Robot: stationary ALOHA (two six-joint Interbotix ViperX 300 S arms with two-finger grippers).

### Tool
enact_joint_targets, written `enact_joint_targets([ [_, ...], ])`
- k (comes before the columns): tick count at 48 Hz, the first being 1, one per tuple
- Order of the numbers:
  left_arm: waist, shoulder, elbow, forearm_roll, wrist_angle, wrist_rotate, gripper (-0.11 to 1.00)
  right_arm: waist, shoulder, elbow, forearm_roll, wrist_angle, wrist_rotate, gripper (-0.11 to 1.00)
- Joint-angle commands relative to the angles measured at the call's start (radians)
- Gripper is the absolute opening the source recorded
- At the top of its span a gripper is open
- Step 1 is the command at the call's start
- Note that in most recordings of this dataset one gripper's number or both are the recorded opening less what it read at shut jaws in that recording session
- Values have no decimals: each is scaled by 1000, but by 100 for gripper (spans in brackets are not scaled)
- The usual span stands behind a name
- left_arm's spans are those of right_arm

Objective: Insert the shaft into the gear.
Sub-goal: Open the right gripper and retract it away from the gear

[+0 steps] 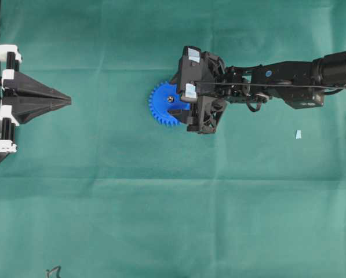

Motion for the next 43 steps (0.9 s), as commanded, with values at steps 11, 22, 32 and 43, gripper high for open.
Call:
enact_joint_targets([
  [11, 2, 6, -28, 3, -5, -2, 0, 3, -192, 12, -28, 11, -6, 96],
  [22, 2, 5, -29, 3, -5, -2, 0, 3, -342, 67, -48, 6, -5, 96],
  [32, 2, 5, -28, 3, 0, -2, 0, 3, -492, 156, -49, -11, -6, 96],
  [43, 2, 5, -29, 3, 0, -2, 0, 3, -678, 296, -49, -54, -5, 96],
])
